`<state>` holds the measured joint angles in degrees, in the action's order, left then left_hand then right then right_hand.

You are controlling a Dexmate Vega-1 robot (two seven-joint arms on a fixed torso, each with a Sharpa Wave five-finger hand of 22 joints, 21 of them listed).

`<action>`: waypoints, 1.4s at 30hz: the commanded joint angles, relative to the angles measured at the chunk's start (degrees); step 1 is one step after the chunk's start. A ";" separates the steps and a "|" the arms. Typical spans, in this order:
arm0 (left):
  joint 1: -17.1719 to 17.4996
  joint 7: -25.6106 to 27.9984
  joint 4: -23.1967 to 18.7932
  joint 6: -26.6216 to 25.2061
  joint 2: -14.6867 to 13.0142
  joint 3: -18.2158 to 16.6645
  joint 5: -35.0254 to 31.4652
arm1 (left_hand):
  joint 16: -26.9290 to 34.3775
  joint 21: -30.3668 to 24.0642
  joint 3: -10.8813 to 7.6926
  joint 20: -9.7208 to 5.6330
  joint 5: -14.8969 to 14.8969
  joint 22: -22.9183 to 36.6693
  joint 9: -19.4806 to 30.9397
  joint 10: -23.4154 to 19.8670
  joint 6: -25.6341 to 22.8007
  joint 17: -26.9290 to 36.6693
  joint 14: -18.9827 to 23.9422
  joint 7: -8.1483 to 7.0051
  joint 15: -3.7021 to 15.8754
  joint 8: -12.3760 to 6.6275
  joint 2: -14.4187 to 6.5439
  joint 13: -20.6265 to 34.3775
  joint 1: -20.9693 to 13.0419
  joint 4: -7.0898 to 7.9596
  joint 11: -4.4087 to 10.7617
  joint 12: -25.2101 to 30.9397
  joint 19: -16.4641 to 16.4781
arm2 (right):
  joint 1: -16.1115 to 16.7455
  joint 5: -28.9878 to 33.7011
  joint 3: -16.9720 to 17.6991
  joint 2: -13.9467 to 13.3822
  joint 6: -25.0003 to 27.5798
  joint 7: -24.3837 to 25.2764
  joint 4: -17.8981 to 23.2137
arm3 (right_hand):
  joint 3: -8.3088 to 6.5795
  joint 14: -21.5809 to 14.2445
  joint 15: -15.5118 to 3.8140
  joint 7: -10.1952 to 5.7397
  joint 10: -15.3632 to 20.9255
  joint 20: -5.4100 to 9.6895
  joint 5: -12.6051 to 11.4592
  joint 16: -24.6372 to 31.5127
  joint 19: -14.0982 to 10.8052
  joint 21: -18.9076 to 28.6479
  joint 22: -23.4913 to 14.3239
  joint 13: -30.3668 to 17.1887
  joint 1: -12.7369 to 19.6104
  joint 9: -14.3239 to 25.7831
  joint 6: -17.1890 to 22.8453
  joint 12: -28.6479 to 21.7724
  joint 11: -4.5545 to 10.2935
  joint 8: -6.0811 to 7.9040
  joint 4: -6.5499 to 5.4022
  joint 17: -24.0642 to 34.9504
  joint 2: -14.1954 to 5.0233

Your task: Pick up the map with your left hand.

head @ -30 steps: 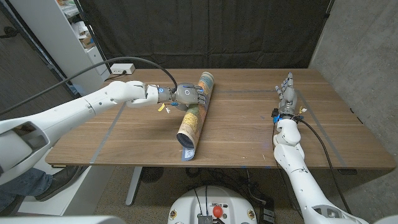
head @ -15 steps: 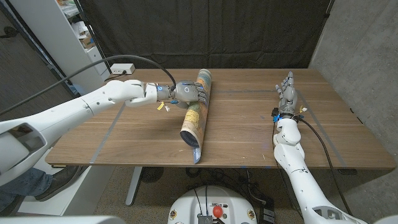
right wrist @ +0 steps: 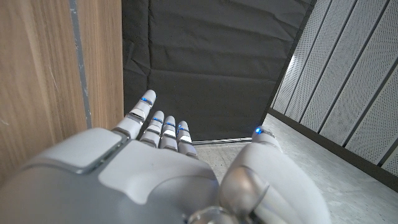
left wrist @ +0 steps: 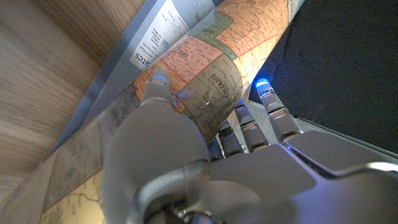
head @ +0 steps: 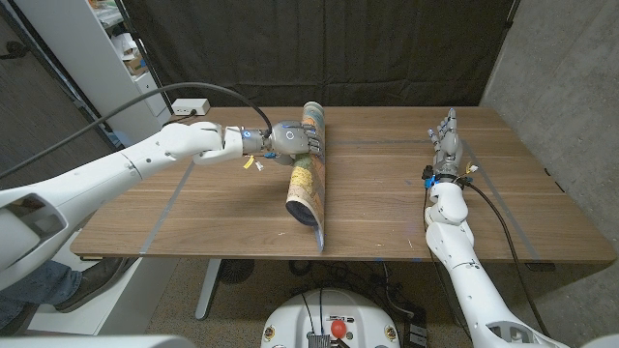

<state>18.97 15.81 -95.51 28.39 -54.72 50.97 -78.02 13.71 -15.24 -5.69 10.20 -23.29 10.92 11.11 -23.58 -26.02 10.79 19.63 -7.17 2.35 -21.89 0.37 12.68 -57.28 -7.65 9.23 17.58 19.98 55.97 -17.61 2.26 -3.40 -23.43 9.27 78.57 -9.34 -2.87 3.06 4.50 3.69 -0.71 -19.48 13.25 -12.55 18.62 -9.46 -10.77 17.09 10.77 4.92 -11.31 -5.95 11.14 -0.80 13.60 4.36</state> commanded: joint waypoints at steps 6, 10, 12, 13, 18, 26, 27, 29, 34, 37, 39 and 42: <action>1.09 2.31 -1.46 -0.58 -0.47 -1.76 0.15 | -0.02 0.16 -0.90 -0.85 0.67 0.04 0.15 -4.79 -4.27 0.04 2.57 -0.83 4.65 -1.52 -1.11 0.67 -1.83 -0.25 0.83 1.42 1.11 | 0.95 0.20 -0.11 -0.36 0.31 0.91 2.43 | 0.17 -0.30 0.21 0.06 0.41 -0.18 -0.40 0.02 -0.63 -0.24 -0.34 -0.21 0.26 0.19 0.23 -0.12 0.09 0.32 0.21 0.00 -0.37; 1.22 2.65 -1.64 -1.10 -0.33 -2.09 0.14 | -0.07 0.19 -0.95 -0.90 0.78 0.04 0.16 -5.15 -4.53 0.03 2.70 -0.94 4.77 -1.57 -1.17 0.74 -1.91 -0.23 0.94 1.46 1.15 | 0.88 0.18 -0.15 -0.43 0.27 0.97 2.59 | 0.19 -0.34 0.22 0.08 0.42 -0.20 -0.42 0.03 -0.67 -0.34 -0.34 -0.21 0.29 0.19 0.22 -0.11 0.02 0.31 0.23 0.00 -0.39; 1.28 2.78 -1.69 -1.50 -0.20 -2.16 -0.09 | -0.09 0.24 -0.97 -0.92 0.85 0.04 0.16 -5.07 -4.67 0.03 2.76 -0.89 4.79 -1.59 -1.20 0.77 -1.94 -0.23 0.98 1.38 1.09 | 0.78 0.23 -0.20 -0.46 0.27 1.01 2.55 | 0.19 -0.33 0.25 0.08 0.42 -0.20 -0.43 0.02 -0.69 -0.36 -0.34 -0.21 0.29 0.19 0.22 -0.11 -0.01 0.31 0.23 0.00 -0.39; 1.28 2.87 -1.62 -1.61 -0.12 -2.18 -0.07 | -0.11 0.26 -0.98 -0.90 0.88 0.04 0.16 -5.12 -4.69 0.02 2.78 -0.90 4.79 -1.58 -1.21 0.79 -1.95 -0.22 1.04 1.37 1.05 | 0.72 0.21 -0.23 -0.47 0.28 1.01 2.52 | 0.20 -0.36 0.21 0.08 0.40 -0.20 -0.43 0.03 -0.70 -0.38 -0.34 -0.21 0.29 0.19 0.23 -0.10 -0.01 0.31 0.23 0.01 -0.40; 1.38 2.37 -1.74 -2.21 0.01 -2.19 -0.26 | -0.22 0.37 -1.00 -0.83 1.03 0.05 0.17 -5.01 -4.78 0.02 2.78 -0.84 4.74 -1.54 -1.26 0.87 -1.97 -0.18 0.82 1.20 0.92 | 0.49 0.13 -0.29 -0.48 0.33 0.97 2.30 | 0.24 -0.33 0.19 0.09 0.45 -0.22 -0.45 0.01 -0.73 -0.49 -0.34 -0.21 0.29 0.19 0.25 -0.11 -0.01 0.31 0.25 0.01 -0.40; 1.76 2.15 -2.46 -3.04 -0.16 -2.29 -0.64 | -0.52 0.60 -1.07 -0.76 1.26 0.05 0.17 -4.92 -4.82 0.04 2.43 -0.86 4.71 -1.44 -1.43 0.98 -1.98 -0.08 0.64 0.98 0.56 | 0.21 -0.02 -0.31 -0.53 0.15 0.78 2.13 | 0.30 -0.36 0.23 0.06 0.46 -0.22 -0.47 0.00 -0.76 -0.65 -0.35 -0.21 0.26 0.19 0.26 -0.11 0.02 0.31 0.25 0.02 -0.41; 1.77 2.28 -2.52 -3.06 -0.19 -2.33 -0.63 | -0.55 0.64 -1.08 -0.72 1.29 0.05 0.17 -4.94 -4.78 0.04 2.42 -0.86 4.76 -1.41 -1.46 1.00 -1.99 -0.07 0.72 0.96 0.48 | 0.18 -0.04 -0.30 -0.57 0.23 0.76 2.18 | 0.31 -0.36 0.20 0.07 0.44 -0.20 -0.47 0.00 -0.79 -0.67 -0.35 -0.21 0.26 0.19 0.25 -0.09 0.01 0.31 0.25 0.03 -0.41; 1.94 2.04 -2.78 -3.22 -0.27 -2.54 -0.27 | -0.58 0.73 -1.10 -0.74 1.34 0.04 0.18 -4.94 -4.80 0.05 2.42 -0.82 4.72 -1.39 -1.50 1.02 -1.98 -0.04 0.68 0.92 0.31 | 0.17 -0.12 -0.28 -0.60 0.20 0.68 2.25 | 0.33 -0.36 0.26 0.08 0.46 -0.20 -0.48 0.00 -0.80 -0.73 -0.35 -0.21 0.25 0.19 0.26 -0.10 -0.01 0.31 0.25 0.03 -0.42; 2.43 1.58 -4.15 -3.65 -1.00 -3.18 -0.22 | -0.90 1.11 -1.15 -0.45 1.55 0.03 0.18 -4.95 -4.88 0.04 1.95 -0.86 4.80 -1.32 -1.57 1.12 -2.04 -0.02 0.54 0.78 -0.44 | 0.24 -0.12 -0.24 -0.69 0.65 0.78 2.80 | 0.35 -0.45 0.22 0.08 0.55 -0.20 -0.49 0.02 -0.86 -0.82 -0.35 -0.21 0.25 0.19 0.27 -0.13 -0.02 0.31 0.26 0.03 -0.45; 2.94 1.23 -5.09 -4.05 -1.42 -3.79 0.17 | -0.97 1.28 -1.18 -0.31 1.63 0.02 0.18 -4.99 -4.87 0.04 1.87 -0.91 4.79 -1.27 -1.63 1.16 -2.05 0.00 0.65 0.72 -0.78 | 0.31 -0.15 -0.26 -0.72 0.74 0.70 3.01 | 0.37 -0.48 0.24 0.05 0.52 -0.18 -0.50 0.03 -0.85 -0.88 -0.35 -0.21 0.26 0.19 0.27 -0.11 0.02 0.30 0.26 0.04 -0.46; 3.30 1.04 -5.77 -4.29 -1.72 -4.21 0.31 | -1.02 1.33 -1.19 -0.28 1.69 0.01 0.18 -5.00 -4.96 0.04 1.84 -0.88 4.78 -1.27 -1.65 1.19 -2.06 0.01 0.71 0.68 -0.86 | 0.41 -0.21 -0.31 -0.68 0.86 0.65 3.19 | 0.37 -0.50 0.30 0.07 0.55 -0.20 -0.50 0.03 -0.88 -0.91 -0.35 -0.21 0.26 0.19 0.27 -0.12 0.04 0.30 0.27 0.04 -0.47; 3.79 0.79 -6.74 -4.68 -2.12 -4.79 0.23 | -1.08 1.40 -1.22 -0.25 1.79 0.00 0.19 -5.13 -5.08 0.04 1.81 -0.89 4.85 -1.28 -1.70 1.23 -2.07 0.04 0.63 0.65 -0.93 | 0.57 -0.14 -0.42 -0.68 1.15 0.69 3.48 | 0.38 -0.51 0.31 0.06 0.56 -0.20 -0.51 0.03 -0.93 -0.95 -0.35 -0.21 0.27 0.19 0.25 -0.12 0.02 0.29 0.28 0.04 -0.49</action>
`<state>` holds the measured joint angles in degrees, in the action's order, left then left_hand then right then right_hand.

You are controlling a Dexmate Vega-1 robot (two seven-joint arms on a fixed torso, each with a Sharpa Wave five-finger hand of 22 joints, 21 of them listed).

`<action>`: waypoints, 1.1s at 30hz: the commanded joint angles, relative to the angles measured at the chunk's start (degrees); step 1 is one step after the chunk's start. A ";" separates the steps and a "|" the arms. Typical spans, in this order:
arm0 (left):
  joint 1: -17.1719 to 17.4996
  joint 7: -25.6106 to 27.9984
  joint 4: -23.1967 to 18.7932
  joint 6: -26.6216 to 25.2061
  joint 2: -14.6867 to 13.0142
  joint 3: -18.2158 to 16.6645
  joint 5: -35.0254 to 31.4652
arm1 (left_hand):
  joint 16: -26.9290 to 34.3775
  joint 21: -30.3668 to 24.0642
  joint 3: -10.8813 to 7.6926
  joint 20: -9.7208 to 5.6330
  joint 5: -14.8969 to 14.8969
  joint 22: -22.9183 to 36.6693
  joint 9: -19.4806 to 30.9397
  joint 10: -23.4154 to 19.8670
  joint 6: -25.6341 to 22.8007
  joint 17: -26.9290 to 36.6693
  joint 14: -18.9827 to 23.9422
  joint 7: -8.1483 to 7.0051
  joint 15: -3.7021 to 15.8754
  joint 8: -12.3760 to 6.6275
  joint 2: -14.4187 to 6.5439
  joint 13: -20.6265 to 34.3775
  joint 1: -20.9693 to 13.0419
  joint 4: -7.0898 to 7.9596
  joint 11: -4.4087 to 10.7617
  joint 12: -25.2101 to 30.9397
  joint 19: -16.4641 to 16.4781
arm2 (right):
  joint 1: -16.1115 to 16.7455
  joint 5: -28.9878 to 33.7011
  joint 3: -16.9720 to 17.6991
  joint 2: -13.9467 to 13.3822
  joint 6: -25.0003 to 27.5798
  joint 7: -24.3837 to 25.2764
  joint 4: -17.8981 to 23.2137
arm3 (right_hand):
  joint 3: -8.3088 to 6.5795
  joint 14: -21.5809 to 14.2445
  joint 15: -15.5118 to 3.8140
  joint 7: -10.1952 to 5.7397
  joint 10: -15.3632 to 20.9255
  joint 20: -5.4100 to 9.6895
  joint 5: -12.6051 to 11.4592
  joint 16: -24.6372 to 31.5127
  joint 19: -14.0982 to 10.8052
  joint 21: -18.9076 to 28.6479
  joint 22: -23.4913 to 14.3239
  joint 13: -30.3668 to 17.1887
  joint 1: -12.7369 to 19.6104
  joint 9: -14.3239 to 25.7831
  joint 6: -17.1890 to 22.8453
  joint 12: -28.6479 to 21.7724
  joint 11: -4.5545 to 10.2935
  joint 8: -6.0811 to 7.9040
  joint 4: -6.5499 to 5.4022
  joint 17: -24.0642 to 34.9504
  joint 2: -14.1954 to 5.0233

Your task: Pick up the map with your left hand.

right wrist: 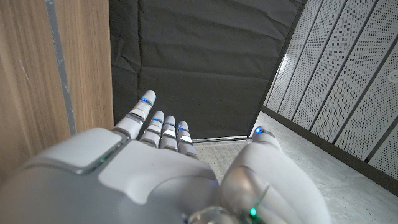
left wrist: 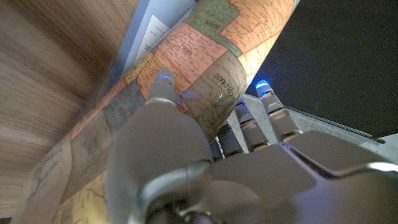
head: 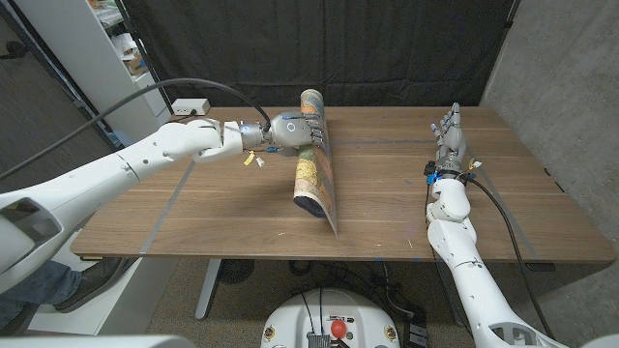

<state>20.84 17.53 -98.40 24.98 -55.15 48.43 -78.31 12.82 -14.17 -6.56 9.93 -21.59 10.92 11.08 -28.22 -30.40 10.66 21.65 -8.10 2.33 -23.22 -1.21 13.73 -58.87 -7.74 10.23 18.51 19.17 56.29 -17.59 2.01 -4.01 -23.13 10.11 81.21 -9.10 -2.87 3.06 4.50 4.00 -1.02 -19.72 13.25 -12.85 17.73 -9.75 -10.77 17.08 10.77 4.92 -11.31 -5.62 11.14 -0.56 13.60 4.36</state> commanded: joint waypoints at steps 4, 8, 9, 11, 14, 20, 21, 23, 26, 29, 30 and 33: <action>2.65 -1.17 -4.97 -1.92 -2.16 -3.14 0.60 | -0.21 0.37 -0.37 0.05 0.17 -0.01 0.21 -0.60 -0.74 0.17 -0.16 -0.05 4.85 0.08 -0.17 0.21 -0.49 0.15 -0.33 -0.30 -0.15 | 0.39 -0.10 -0.26 0.02 0.89 -0.08 1.19 | 0.16 -0.48 0.26 0.09 0.25 0.11 -0.29 0.00 -0.65 -0.15 -0.07 -0.21 0.29 0.19 0.28 -0.11 -0.35 0.30 0.05 0.04 -0.52; 3.44 -1.12 -5.85 -2.57 -2.51 -3.93 0.67 | -0.25 0.42 -0.40 -0.02 0.28 -0.01 0.22 -0.65 -0.95 0.17 -0.13 -0.15 4.89 0.05 -0.21 0.26 -0.52 0.16 -0.19 -0.37 -0.18 | 0.56 0.03 -0.37 0.02 0.96 0.02 1.64 | 0.17 -0.51 0.23 0.08 0.25 0.12 -0.30 0.00 -0.69 -0.22 -0.07 -0.22 0.30 0.19 0.28 -0.11 -0.35 0.30 0.06 0.04 -0.54; 3.67 -0.90 -5.98 -2.68 -2.57 -4.13 0.84 | -0.26 0.43 -0.40 0.01 0.30 -0.01 0.22 -0.64 -0.92 0.17 -0.13 -0.11 4.92 0.07 -0.22 0.27 -0.52 0.16 -0.18 -0.39 -0.18 | 0.62 0.05 -0.39 0.05 0.96 0.08 1.74 | 0.17 -0.52 0.25 0.09 0.26 0.13 -0.30 0.01 -0.71 -0.23 -0.07 -0.22 0.30 0.19 0.29 -0.11 -0.38 0.30 0.06 0.04 -0.55; 4.00 -0.93 -6.33 -2.81 -2.68 -4.45 1.03 | -0.28 0.46 -0.43 -0.02 0.35 -0.02 0.22 -0.75 -1.02 0.16 -0.12 -0.19 4.96 0.06 -0.24 0.29 -0.55 0.16 -0.22 -0.40 -0.20 | 0.70 0.06 -0.45 0.08 0.97 0.11 1.89 | 0.18 -0.55 0.27 0.09 0.26 0.10 -0.31 0.01 -0.71 -0.27 -0.07 -0.22 0.31 0.19 0.29 -0.11 -0.36 0.30 0.07 0.04 -0.57; 4.53 -0.73 -6.98 -3.19 -2.90 -4.86 0.77 | -0.29 0.48 -0.51 0.00 0.43 -0.02 0.22 -0.98 -1.40 0.16 -0.02 -0.15 4.97 -0.05 -0.32 0.33 -0.67 0.12 -0.18 -0.38 -0.17 | 0.80 0.13 -0.57 0.06 1.03 0.13 2.05 | 0.20 -0.48 0.22 0.09 0.21 0.11 -0.32 -0.02 -0.75 -0.37 -0.08 -0.22 0.33 0.19 0.30 -0.08 -0.34 0.30 0.08 0.05 -0.60; 5.18 0.23 -7.30 -3.71 -2.86 -5.52 0.76 | -0.06 0.52 -0.82 -0.07 0.76 -0.04 0.24 -2.59 -2.98 0.14 1.10 -0.52 5.46 -0.49 -0.62 0.51 -1.15 -0.01 0.13 -0.06 0.08 | 0.93 0.00 -0.63 0.02 1.20 0.06 2.30 | 0.22 -0.46 0.19 0.09 0.25 0.10 -0.34 -0.05 -0.78 -0.50 -0.08 -0.22 0.38 0.19 0.31 -0.09 -0.43 0.30 0.11 0.04 -0.63; 5.21 0.28 -7.38 -3.78 -2.84 -5.59 0.67 | -0.06 0.50 -0.85 -0.10 0.79 -0.04 0.24 -2.66 -3.16 0.13 1.16 -0.58 5.56 -0.55 -0.62 0.53 -1.21 -0.05 0.17 -0.05 0.15 | 0.95 0.06 -0.64 -0.01 1.25 0.11 2.38 | 0.23 -0.48 0.20 0.08 0.24 0.10 -0.34 -0.05 -0.79 -0.53 -0.08 -0.22 0.38 0.19 0.31 -0.08 -0.40 0.29 0.12 0.04 -0.64; 5.35 0.25 -7.61 -4.03 -2.84 -5.77 0.59 | -0.10 0.51 -0.89 -0.20 0.84 -0.04 0.24 -2.89 -3.55 0.10 1.22 -0.60 5.61 -0.67 -0.53 0.56 -1.40 -0.17 0.01 -0.03 0.19 | 0.97 0.01 -0.63 -0.04 1.26 0.06 2.53 | 0.24 -0.50 0.22 0.10 0.23 0.12 -0.34 -0.04 -0.83 -0.56 -0.08 -0.22 0.37 0.19 0.29 -0.07 -0.38 0.29 0.12 0.05 -0.64; 5.57 0.44 -7.96 -4.39 -2.88 -6.01 0.36 | -0.09 0.52 -0.95 -0.24 0.91 -0.05 0.23 -3.12 -3.90 0.09 1.42 -0.65 5.64 -0.76 -0.49 0.61 -1.55 -0.25 -0.17 -0.02 0.26 | 0.99 0.05 -0.62 -0.14 1.34 0.08 2.87 | 0.26 -0.53 0.23 0.12 0.22 0.14 -0.34 -0.04 -0.84 -0.62 -0.08 -0.22 0.37 0.19 0.30 -0.07 -0.39 0.29 0.12 0.05 -0.66; 5.88 0.74 -8.38 -4.81 -3.03 -6.37 0.34 | -0.09 0.52 -1.03 -0.32 1.00 -0.05 0.23 -3.34 -4.21 0.10 1.64 -0.68 5.69 -0.82 -0.50 0.68 -1.69 -0.29 0.57 -0.07 0.40 | 0.96 0.03 -0.55 -0.29 1.46 0.07 3.21 | 0.28 -0.46 0.25 0.12 0.23 0.13 -0.35 -0.08 -0.89 -0.70 -0.08 -0.22 0.38 0.19 0.30 -0.06 -0.41 0.28 0.14 0.05 -0.67; 6.01 0.82 -8.46 -4.92 -3.08 -6.53 0.55 | -0.08 0.53 -1.03 -0.32 1.01 -0.05 0.23 -3.34 -4.26 0.10 1.67 -0.70 5.71 -0.83 -0.50 0.68 -1.69 -0.29 0.58 -0.09 0.39 | 0.96 0.06 -0.54 -0.35 1.52 0.07 3.32 | 0.28 -0.47 0.22 0.13 0.22 0.13 -0.35 -0.08 -0.90 -0.71 -0.08 -0.22 0.38 0.19 0.29 -0.06 -0.40 0.28 0.14 0.05 -0.67; 6.51 1.34 -8.81 -5.55 -3.30 -6.97 0.58 | -0.09 0.55 -1.07 -0.32 1.09 -0.05 0.23 -3.32 -4.48 0.11 1.78 -0.75 5.76 -0.87 -0.53 0.74 -1.72 -0.27 0.58 -0.19 0.43 | 0.97 0.04 -0.51 -0.48 1.73 0.02 3.57 | 0.31 -0.48 0.25 0.12 0.24 0.10 -0.35 -0.08 -0.90 -0.77 -0.08 -0.22 0.38 0.19 0.30 -0.07 -0.39 0.28 0.14 0.06 -0.67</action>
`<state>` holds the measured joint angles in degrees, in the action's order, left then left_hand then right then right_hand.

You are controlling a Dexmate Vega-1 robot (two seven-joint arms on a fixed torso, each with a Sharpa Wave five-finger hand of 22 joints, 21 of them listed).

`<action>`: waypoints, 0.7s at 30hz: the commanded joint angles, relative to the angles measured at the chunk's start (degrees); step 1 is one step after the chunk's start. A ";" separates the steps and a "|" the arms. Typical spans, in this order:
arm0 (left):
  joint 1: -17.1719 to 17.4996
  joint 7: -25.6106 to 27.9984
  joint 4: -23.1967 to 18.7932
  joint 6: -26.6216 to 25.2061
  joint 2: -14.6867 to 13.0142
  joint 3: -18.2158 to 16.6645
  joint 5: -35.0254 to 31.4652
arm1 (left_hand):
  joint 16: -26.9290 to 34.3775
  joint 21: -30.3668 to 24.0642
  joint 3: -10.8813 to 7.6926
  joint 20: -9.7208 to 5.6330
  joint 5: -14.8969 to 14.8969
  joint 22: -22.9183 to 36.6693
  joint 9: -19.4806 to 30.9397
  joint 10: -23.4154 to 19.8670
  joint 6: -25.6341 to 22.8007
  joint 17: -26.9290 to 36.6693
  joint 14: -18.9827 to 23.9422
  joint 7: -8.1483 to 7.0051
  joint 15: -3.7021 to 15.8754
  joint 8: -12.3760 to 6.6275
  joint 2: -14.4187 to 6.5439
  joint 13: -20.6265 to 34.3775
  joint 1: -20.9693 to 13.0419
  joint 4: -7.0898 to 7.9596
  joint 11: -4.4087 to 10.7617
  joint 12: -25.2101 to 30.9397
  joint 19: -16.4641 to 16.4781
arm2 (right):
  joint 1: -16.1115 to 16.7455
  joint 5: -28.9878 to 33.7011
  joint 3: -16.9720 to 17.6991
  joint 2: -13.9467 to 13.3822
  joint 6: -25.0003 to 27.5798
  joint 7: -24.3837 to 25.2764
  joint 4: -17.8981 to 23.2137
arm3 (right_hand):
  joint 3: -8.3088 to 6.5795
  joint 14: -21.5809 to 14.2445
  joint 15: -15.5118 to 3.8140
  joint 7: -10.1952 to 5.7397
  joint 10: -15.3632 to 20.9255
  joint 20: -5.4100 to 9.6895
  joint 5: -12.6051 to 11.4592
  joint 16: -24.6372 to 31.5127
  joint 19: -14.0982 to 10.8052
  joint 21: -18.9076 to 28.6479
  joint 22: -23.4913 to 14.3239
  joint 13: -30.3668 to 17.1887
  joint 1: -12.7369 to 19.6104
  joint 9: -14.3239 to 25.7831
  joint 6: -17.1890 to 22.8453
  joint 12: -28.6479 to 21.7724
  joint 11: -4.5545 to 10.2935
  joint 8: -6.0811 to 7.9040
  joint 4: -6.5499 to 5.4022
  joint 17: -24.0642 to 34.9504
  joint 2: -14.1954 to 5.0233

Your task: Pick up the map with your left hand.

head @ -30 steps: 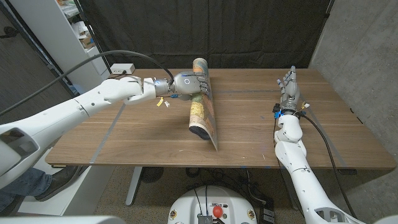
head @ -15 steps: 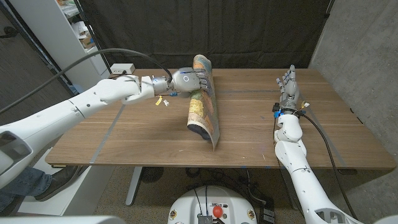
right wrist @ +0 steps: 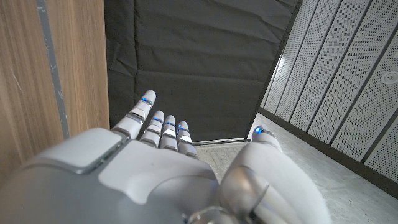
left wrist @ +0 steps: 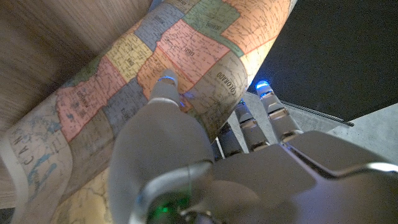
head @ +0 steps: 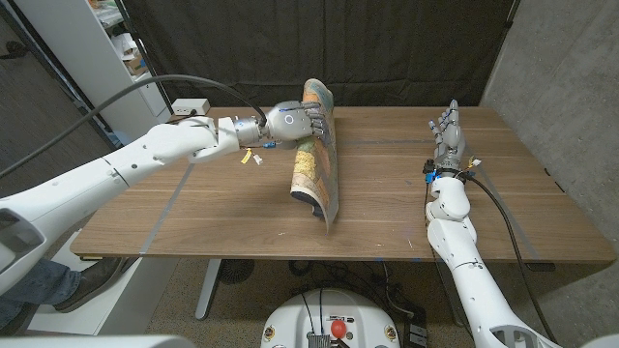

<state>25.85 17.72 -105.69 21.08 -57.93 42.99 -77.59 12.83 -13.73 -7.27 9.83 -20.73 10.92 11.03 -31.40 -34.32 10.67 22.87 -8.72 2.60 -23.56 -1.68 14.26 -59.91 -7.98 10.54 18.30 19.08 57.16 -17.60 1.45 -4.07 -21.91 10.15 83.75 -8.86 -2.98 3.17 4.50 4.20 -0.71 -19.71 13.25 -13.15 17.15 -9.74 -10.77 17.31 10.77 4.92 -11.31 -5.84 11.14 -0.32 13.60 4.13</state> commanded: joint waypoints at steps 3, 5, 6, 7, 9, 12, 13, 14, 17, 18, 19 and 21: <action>1.92 1.62 -1.94 -2.21 -0.83 -2.00 -0.15 | -0.14 0.14 -0.40 -0.24 0.31 -0.05 0.28 -0.62 -0.64 0.11 0.60 -0.12 5.50 -0.51 -0.11 0.27 -0.69 0.00 0.18 0.12 0.52 | 0.08 0.04 0.09 -0.54 0.74 -0.04 1.16 | 0.09 -0.36 0.11 0.11 0.06 -0.19 -0.36 -0.08 -0.63 -0.24 -0.10 -0.22 0.14 0.19 0.30 -0.07 -0.18 0.28 -0.10 0.06 -0.46; 2.16 1.87 -2.22 -2.52 -1.02 -2.36 0.02 | -0.15 0.15 -0.42 -0.27 0.34 -0.05 0.28 -0.60 -0.68 0.12 0.64 -0.13 5.50 -0.51 -0.12 0.29 -0.72 0.00 0.19 0.07 0.53 | 0.05 0.03 0.12 -0.62 0.84 -0.14 1.17 | 0.11 -0.39 0.17 0.13 0.03 -0.20 -0.36 -0.08 -0.68 -0.27 -0.10 -0.22 0.13 0.19 0.30 -0.06 -0.14 0.27 -0.09 0.06 -0.46; 2.25 1.83 -2.36 -2.63 -1.09 -2.52 0.11 | -0.15 0.16 -0.43 -0.27 0.35 -0.05 0.28 -0.61 -0.69 0.12 0.65 -0.12 5.49 -0.50 -0.13 0.30 -0.73 0.00 0.20 0.07 0.53 | 0.04 0.06 0.12 -0.65 0.93 -0.12 1.19 | 0.11 -0.40 0.14 0.15 0.03 -0.20 -0.36 -0.08 -0.67 -0.29 -0.10 -0.22 0.13 0.19 0.31 -0.06 -0.16 0.28 -0.09 0.06 -0.46; 2.30 1.86 -2.48 -2.73 -1.14 -2.65 0.10 | -0.15 0.15 -0.44 -0.28 0.36 -0.05 0.28 -0.64 -0.72 0.12 0.68 -0.12 5.53 -0.51 -0.14 0.31 -0.74 0.00 0.19 0.06 0.56 | 0.00 -0.01 0.15 -0.61 0.89 -0.17 1.13 | 0.12 -0.41 0.14 0.13 0.01 -0.20 -0.36 -0.08 -0.69 -0.31 -0.10 -0.22 0.13 0.19 0.28 -0.05 -0.17 0.27 -0.09 0.07 -0.46; 2.37 1.89 -2.72 -2.81 -1.26 -2.87 0.11 | -0.14 0.17 -0.47 -0.31 0.39 -0.05 0.28 -0.61 -0.77 0.12 0.75 -0.10 5.57 -0.51 -0.16 0.33 -0.76 0.00 0.16 0.02 0.56 | -0.10 -0.16 0.20 -0.55 0.79 -0.28 0.98 | 0.13 -0.41 0.16 0.12 0.03 -0.21 -0.36 -0.08 -0.71 -0.33 -0.10 -0.22 0.13 0.19 0.30 -0.05 -0.16 0.27 -0.09 0.07 -0.47; 2.51 1.89 -3.19 -3.07 -1.40 -3.20 -0.03 | -0.14 0.18 -0.49 -0.30 0.43 -0.05 0.29 -0.61 -0.82 0.12 0.83 -0.12 5.49 -0.51 -0.17 0.36 -0.80 0.00 0.16 -0.03 0.57 | -0.17 -0.21 0.25 -0.54 0.74 -0.39 0.81 | 0.14 -0.56 0.13 0.13 0.08 -0.24 -0.37 -0.02 -0.76 -0.36 -0.10 -0.22 0.13 0.19 0.30 -0.07 -0.18 0.27 -0.09 0.07 -0.49; 2.60 1.80 -3.41 -3.31 -1.41 -3.33 -0.12 | -0.16 0.20 -0.51 -0.32 0.45 -0.05 0.29 -0.60 -0.87 0.12 0.82 -0.13 5.48 -0.52 -0.18 0.37 -0.82 -0.01 0.25 -0.06 0.56 | -0.19 -0.24 0.26 -0.54 0.75 -0.43 0.76 | 0.14 -0.55 0.12 0.11 0.09 -0.22 -0.37 -0.03 -0.80 -0.36 -0.10 -0.22 0.13 0.19 0.31 -0.07 -0.18 0.28 -0.09 0.07 -0.49; 2.68 1.66 -3.62 -3.57 -1.41 -3.46 -0.26 | -0.16 0.20 -0.52 -0.32 0.47 -0.05 0.29 -0.56 -0.88 0.12 0.83 -0.10 5.46 -0.52 -0.19 0.38 -0.83 -0.01 0.28 -0.09 0.56 | -0.19 -0.24 0.27 -0.57 0.79 -0.48 0.76 | 0.14 -0.61 0.14 0.13 0.09 -0.25 -0.37 -0.01 -0.82 -0.37 -0.10 -0.22 0.13 0.19 0.33 -0.07 -0.21 0.28 -0.09 0.07 -0.50; 2.63 1.93 -3.92 -3.67 -1.42 -3.72 -0.35 | -0.22 0.24 -0.56 -0.33 0.53 -0.05 0.29 -0.56 -0.81 0.13 0.78 -0.15 5.49 -0.45 -0.22 0.43 -0.85 0.01 0.27 -0.16 0.53 | -0.23 -0.42 0.32 -0.56 0.74 -0.74 0.54 | 0.15 -0.63 0.15 0.20 0.13 -0.20 -0.38 -0.01 -0.95 -0.38 -0.10 -0.22 0.16 0.19 0.41 -0.09 -0.21 0.31 -0.07 0.07 -0.52; 2.64 1.90 -4.21 -3.87 -1.49 -3.92 -0.45 | -0.24 0.25 -0.57 -0.36 0.54 -0.05 0.29 -0.55 -0.83 0.13 0.75 -0.10 5.45 -0.45 -0.23 0.44 -0.85 0.01 0.22 -0.18 0.52 | -0.25 -0.42 0.33 -0.62 0.75 -0.86 0.44 | 0.15 -0.63 0.13 0.20 0.14 -0.18 -0.38 -0.01 -0.95 -0.40 -0.10 -0.22 0.17 0.19 0.40 -0.09 -0.20 0.31 -0.07 0.07 -0.52; 2.66 1.88 -4.22 -3.88 -1.48 -3.95 -0.46 | -0.26 0.25 -0.57 -0.37 0.56 -0.05 0.29 -0.57 -0.78 0.14 0.72 -0.08 5.47 -0.43 -0.26 0.45 -0.84 0.03 0.22 -0.19 0.52 | -0.25 -0.41 0.34 -0.62 0.74 -0.87 0.44 | 0.15 -0.65 0.12 0.22 0.15 -0.09 -0.38 0.00 -1.09 -0.38 -0.10 -0.22 0.18 0.19 0.43 -0.09 -0.15 0.32 -0.06 0.07 -0.54; 2.67 1.62 -4.52 -4.05 -1.49 -4.18 -0.40 | -0.27 0.29 -0.59 -0.44 0.59 -0.06 0.30 -0.60 -0.81 0.15 0.73 -0.09 5.46 -0.42 -0.30 0.47 -0.83 0.05 0.22 -0.21 0.46 | -0.24 -0.29 0.36 -0.63 0.84 -0.78 0.46 | 0.15 -0.76 0.05 0.20 0.27 0.08 -0.40 0.03 -1.43 -0.34 -0.10 -0.22 0.22 0.19 0.45 -0.13 -0.26 0.32 -0.04 0.07 -0.59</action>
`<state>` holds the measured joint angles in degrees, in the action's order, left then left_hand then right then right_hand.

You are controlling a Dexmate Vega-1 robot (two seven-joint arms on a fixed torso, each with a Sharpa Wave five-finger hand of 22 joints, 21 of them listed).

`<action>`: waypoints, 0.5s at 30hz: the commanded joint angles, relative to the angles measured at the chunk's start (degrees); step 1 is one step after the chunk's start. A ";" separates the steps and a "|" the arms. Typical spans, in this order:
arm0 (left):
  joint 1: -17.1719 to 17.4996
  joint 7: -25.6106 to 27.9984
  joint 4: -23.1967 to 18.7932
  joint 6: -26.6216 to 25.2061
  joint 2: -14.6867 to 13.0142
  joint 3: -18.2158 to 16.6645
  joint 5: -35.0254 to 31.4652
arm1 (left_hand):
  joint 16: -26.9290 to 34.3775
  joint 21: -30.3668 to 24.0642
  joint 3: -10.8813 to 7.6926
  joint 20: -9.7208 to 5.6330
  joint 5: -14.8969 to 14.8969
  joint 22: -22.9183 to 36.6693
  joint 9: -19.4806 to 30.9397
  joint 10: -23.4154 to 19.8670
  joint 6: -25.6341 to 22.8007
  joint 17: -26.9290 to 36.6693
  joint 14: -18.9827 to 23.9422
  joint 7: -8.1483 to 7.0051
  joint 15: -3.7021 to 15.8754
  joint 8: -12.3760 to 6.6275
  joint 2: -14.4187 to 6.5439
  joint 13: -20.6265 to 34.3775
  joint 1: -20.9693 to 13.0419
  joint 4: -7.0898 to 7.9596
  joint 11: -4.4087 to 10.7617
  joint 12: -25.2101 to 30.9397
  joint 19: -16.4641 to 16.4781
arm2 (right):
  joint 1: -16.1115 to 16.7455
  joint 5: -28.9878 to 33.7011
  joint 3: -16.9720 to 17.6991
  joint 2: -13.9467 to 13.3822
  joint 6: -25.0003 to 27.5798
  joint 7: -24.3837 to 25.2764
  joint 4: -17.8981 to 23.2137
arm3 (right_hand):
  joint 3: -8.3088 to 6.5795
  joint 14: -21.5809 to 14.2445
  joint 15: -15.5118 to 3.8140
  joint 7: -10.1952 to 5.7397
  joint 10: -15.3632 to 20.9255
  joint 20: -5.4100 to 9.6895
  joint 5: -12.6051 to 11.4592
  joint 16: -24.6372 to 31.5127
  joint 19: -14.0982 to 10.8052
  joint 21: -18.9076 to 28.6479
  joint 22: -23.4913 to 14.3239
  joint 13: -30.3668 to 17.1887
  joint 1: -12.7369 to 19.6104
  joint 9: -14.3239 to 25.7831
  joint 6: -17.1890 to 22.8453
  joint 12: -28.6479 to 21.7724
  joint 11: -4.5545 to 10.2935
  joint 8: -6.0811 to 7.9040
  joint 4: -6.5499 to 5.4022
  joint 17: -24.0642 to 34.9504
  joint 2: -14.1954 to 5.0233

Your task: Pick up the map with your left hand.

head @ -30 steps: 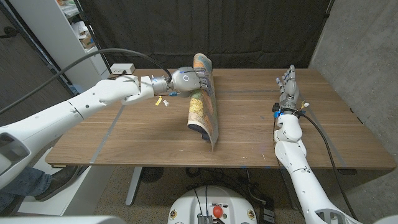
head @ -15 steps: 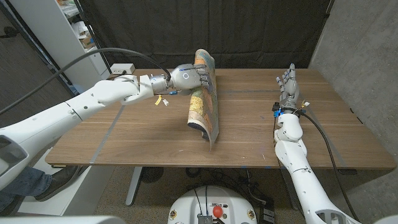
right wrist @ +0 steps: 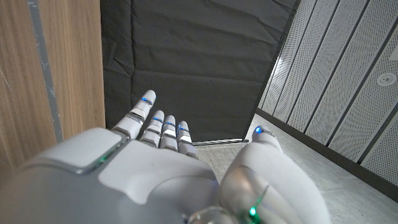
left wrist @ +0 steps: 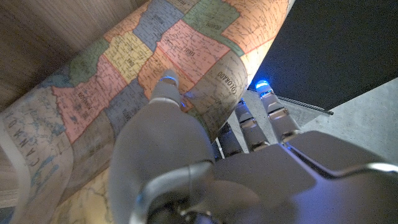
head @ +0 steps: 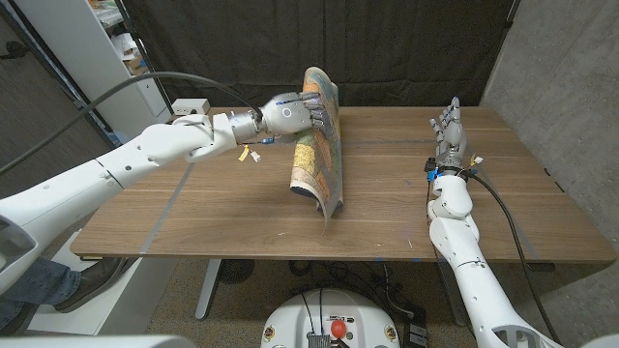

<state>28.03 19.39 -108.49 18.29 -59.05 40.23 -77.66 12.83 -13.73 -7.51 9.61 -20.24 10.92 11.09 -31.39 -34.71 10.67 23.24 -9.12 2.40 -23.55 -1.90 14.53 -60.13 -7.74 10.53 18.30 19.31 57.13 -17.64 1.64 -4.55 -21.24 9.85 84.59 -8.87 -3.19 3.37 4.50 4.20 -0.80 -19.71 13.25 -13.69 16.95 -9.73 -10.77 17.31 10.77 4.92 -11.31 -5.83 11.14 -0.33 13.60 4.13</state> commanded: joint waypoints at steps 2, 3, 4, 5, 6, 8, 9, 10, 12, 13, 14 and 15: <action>0.52 0.00 -1.97 -1.55 -0.31 -1.65 -0.40 | -0.30 0.31 -0.36 -0.21 0.13 -0.06 0.24 -0.64 -0.46 0.15 0.34 0.34 5.63 -0.43 -0.08 0.23 -0.61 -0.18 0.20 -0.22 0.22 | -0.18 -0.04 0.16 -0.23 0.35 -0.37 -0.25 | 0.15 -0.60 -0.19 0.27 0.39 0.19 -0.40 0.04 -1.09 -0.11 -0.11 -0.22 0.25 0.19 0.47 -0.17 -0.31 0.32 -0.02 0.07 -0.62; 0.53 0.00 -2.01 -1.68 -0.25 -1.72 -0.39 | -0.31 0.31 -0.38 -0.21 0.15 -0.06 0.24 -0.64 -0.49 0.15 0.33 0.30 5.65 -0.43 -0.09 0.24 -0.62 -0.17 0.21 -0.25 0.24 | -0.19 -0.05 0.17 -0.22 0.37 -0.39 -0.24 | 0.15 -0.61 -0.19 0.28 0.37 0.19 -0.41 0.04 -1.11 -0.13 -0.11 -0.22 0.26 0.19 0.48 -0.16 -0.31 0.33 -0.02 0.07 -0.63; 0.50 0.10 -1.98 -1.69 -0.18 -1.75 -0.36 | -0.32 0.32 -0.39 -0.22 0.17 -0.06 0.24 -0.77 -0.48 0.15 0.34 0.30 5.64 -0.42 -0.10 0.25 -0.63 -0.17 0.23 -0.21 0.22 | -0.22 -0.04 0.17 -0.22 0.42 -0.38 -0.23 | 0.15 -0.65 -0.17 0.34 0.38 0.20 -0.41 0.05 -1.14 -0.14 -0.11 -0.22 0.27 0.19 0.55 -0.16 -0.31 0.36 -0.01 0.07 -0.64; 0.53 0.01 -2.05 -1.82 -0.13 -1.79 -0.42 | -0.33 0.33 -0.40 -0.23 0.19 -0.06 0.24 -0.77 -0.50 0.15 0.34 0.30 5.67 -0.42 -0.11 0.26 -0.63 -0.17 0.22 -0.23 0.22 | -0.28 -0.04 0.16 -0.21 0.46 -0.40 -0.26 | 0.15 -0.68 -0.17 0.37 0.37 0.21 -0.41 0.06 -1.17 -0.16 -0.11 -0.22 0.28 0.19 0.58 -0.16 -0.31 0.36 -0.01 0.07 -0.65; 0.52 -0.05 -2.08 -1.98 -0.07 -1.81 -0.59 | -0.33 0.34 -0.41 -0.27 0.21 -0.06 0.25 -0.79 -0.51 0.15 0.34 0.33 5.68 -0.42 -0.12 0.28 -0.64 -0.17 0.23 -0.24 0.21 | -0.34 0.02 0.13 -0.24 0.47 -0.42 -0.29 | 0.16 -0.73 -0.19 0.40 0.43 0.20 -0.41 0.07 -1.19 -0.20 -0.11 -0.22 0.30 0.19 0.61 -0.17 -0.27 0.37 0.00 0.07 -0.67; 0.47 0.20 -1.99 -2.01 0.01 -1.80 -0.66 | -0.35 0.36 -0.42 -0.22 0.24 -0.06 0.25 -0.81 -0.52 0.16 0.35 0.22 5.66 -0.40 -0.14 0.30 -0.64 -0.16 0.16 -0.27 0.20 | -0.40 0.00 0.13 -0.21 0.43 -0.47 -0.37 | 0.16 -0.75 -0.23 0.39 0.44 0.21 -0.42 0.08 -1.21 -0.22 -0.11 -0.22 0.30 0.19 0.63 -0.17 -0.30 0.38 0.01 0.07 -0.68; 0.44 0.14 -1.96 -2.19 0.12 -1.84 -0.71 | -0.35 0.36 -0.43 -0.25 0.26 -0.06 0.25 -0.81 -0.58 0.16 0.37 0.24 5.67 -0.42 -0.14 0.31 -0.64 -0.15 0.17 -0.29 0.20 | -0.59 0.06 0.04 -0.17 0.52 -0.46 -0.49 | 0.17 -0.79 -0.22 0.43 0.44 0.23 -0.42 0.09 -1.22 -0.24 -0.11 -0.22 0.31 0.19 0.65 -0.17 -0.29 0.38 0.02 0.07 -0.68; 0.39 0.44 -1.86 -2.24 0.17 -1.81 -0.87 | -0.35 0.36 -0.43 -0.26 0.27 -0.06 0.25 -0.82 -0.60 0.16 0.38 0.21 5.71 -0.42 -0.15 0.32 -0.65 -0.15 0.20 -0.29 0.23 | -0.68 0.06 0.01 -0.14 0.53 -0.48 -0.58 | 0.17 -0.84 -0.19 0.42 0.52 0.21 -0.42 0.11 -1.25 -0.26 -0.11 -0.22 0.33 0.19 0.69 -0.20 -0.27 0.40 0.03 0.07 -0.70; 0.46 0.51 -1.89 -2.59 0.21 -1.90 -0.90 | -0.36 0.36 -0.44 -0.24 0.31 -0.06 0.25 -0.80 -0.57 0.16 0.40 0.30 5.67 -0.39 -0.16 0.34 -0.64 -0.14 0.17 -0.33 0.24 | -0.87 0.19 -0.06 -0.08 0.52 -0.42 -0.78 | 0.17 -0.87 -0.21 0.35 0.60 0.21 -0.43 0.11 -1.29 -0.30 -0.11 -0.22 0.36 0.19 0.74 -0.22 -0.27 0.41 0.04 0.07 -0.72; 0.44 0.72 -1.81 -2.68 0.21 -1.93 -0.95 | -0.37 0.37 -0.45 -0.26 0.33 -0.06 0.25 -0.81 -0.60 0.16 0.39 0.26 5.71 -0.39 -0.17 0.36 -0.64 -0.13 0.15 -0.34 0.25 | -0.97 0.18 -0.10 -0.03 0.44 -0.46 -0.91 | 0.17 -0.87 -0.20 0.38 0.59 0.19 -0.43 0.11 -1.30 -0.33 -0.11 -0.22 0.37 0.18 0.73 -0.21 -0.25 0.40 0.05 0.07 -0.73; 0.41 0.82 -1.74 -2.75 0.20 -1.97 -0.94 | -0.39 0.38 -0.46 -0.27 0.35 -0.06 0.26 -0.86 -0.68 0.17 0.38 0.25 5.75 -0.42 -0.18 0.37 -0.63 -0.12 0.15 -0.35 0.24 | -1.06 0.22 -0.14 0.00 0.45 -0.44 -1.01 | 0.17 -0.88 -0.20 0.39 0.59 0.21 -0.43 0.11 -1.32 -0.34 -0.11 -0.22 0.38 0.18 0.76 -0.21 -0.29 0.41 0.06 0.07 -0.73; 0.46 0.74 -1.79 -2.89 0.13 -2.06 -0.87 | -0.39 0.39 -0.47 -0.30 0.37 -0.06 0.26 -0.89 -0.69 0.17 0.39 0.26 5.75 -0.41 -0.19 0.38 -0.63 -0.12 0.23 -0.35 0.24 | -1.15 0.20 -0.17 0.04 0.46 -0.48 -1.11 | 0.17 -0.90 -0.23 0.36 0.62 0.21 -0.43 0.11 -1.35 -0.35 -0.11 -0.22 0.38 0.18 0.77 -0.22 -0.29 0.42 0.06 0.07 -0.74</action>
<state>28.42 19.60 -110.12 16.54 -59.11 38.74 -78.21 12.49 -13.73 -7.51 9.61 -19.90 10.72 11.07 -31.71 -34.92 10.67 23.24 -8.90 2.40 -23.75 -1.90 14.79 -60.13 -7.74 10.85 17.95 19.31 56.70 -17.72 1.74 -4.69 -20.90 9.49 84.19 -8.87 -3.50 3.06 4.81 4.52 -0.71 -19.93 13.25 -14.60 16.73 -9.73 -10.77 17.61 10.77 5.23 -11.31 -6.14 11.14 -0.33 13.60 3.83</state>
